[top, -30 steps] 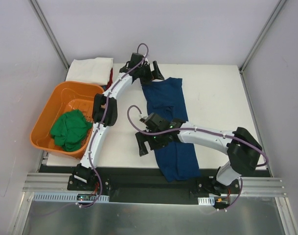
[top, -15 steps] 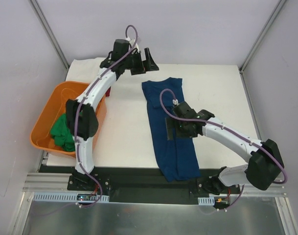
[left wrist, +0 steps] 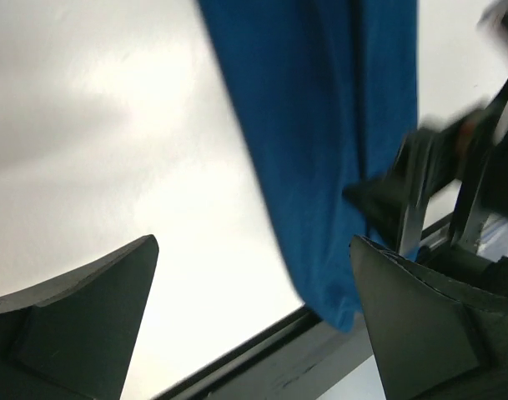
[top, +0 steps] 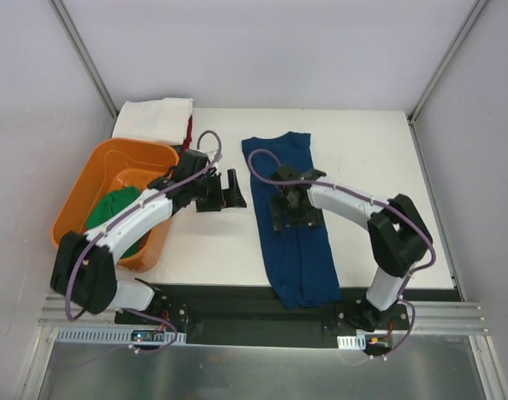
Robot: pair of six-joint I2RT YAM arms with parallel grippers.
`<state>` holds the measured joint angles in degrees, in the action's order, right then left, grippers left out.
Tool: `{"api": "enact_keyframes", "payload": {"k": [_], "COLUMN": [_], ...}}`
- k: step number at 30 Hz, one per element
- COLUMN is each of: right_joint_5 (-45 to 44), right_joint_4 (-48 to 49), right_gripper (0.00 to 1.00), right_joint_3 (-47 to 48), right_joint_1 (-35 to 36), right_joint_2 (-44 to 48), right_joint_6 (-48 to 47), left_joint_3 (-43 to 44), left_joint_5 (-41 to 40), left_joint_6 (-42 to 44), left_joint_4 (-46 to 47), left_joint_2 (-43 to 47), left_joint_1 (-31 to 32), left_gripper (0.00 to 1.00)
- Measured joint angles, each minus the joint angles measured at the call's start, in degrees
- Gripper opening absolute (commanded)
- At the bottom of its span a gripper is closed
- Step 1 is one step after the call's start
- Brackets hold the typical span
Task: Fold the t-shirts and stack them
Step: Rotate the tshirt 90 degrees
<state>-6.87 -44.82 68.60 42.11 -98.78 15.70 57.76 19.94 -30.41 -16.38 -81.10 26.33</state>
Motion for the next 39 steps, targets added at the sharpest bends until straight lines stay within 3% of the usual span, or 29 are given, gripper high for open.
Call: {"api": "enact_keyframes", "payload": {"k": [7,11,17,29,39], "right_joint_5": [-0.7,-1.4,-0.9,-0.8,4.2], "right_joint_4": [0.8,-0.5,-3.9,-11.8,-5.6], "right_gripper": [0.97,0.97,0.97,0.97,0.97], "right_joint_3": [19.5,26.0,33.8,59.8,59.1], "right_joint_1": [-4.9,-6.9,-8.7,-9.4,-10.5], "right_joint_2": [-15.2,-22.2,-28.7,-43.3,-42.0], "right_joint_6": [-1.9,-2.3,-2.2,5.2,6.2], "left_joint_3": [-14.4,-20.2,-25.5,-24.2,-22.1], "left_joint_5": [-4.3,-4.2,-5.6,-8.7,-7.0], "left_joint_6": [-3.7,-5.9,-7.1,-7.1,-6.7], "left_joint_4": [0.9,1.6,0.6,0.9,0.7], "left_joint_2": [25.3,31.7,32.5,28.3,26.6], "left_joint_1": [1.1,1.1,1.1,1.1,1.1], "left_gripper": [0.99,0.99,0.99,0.99,1.0]}}
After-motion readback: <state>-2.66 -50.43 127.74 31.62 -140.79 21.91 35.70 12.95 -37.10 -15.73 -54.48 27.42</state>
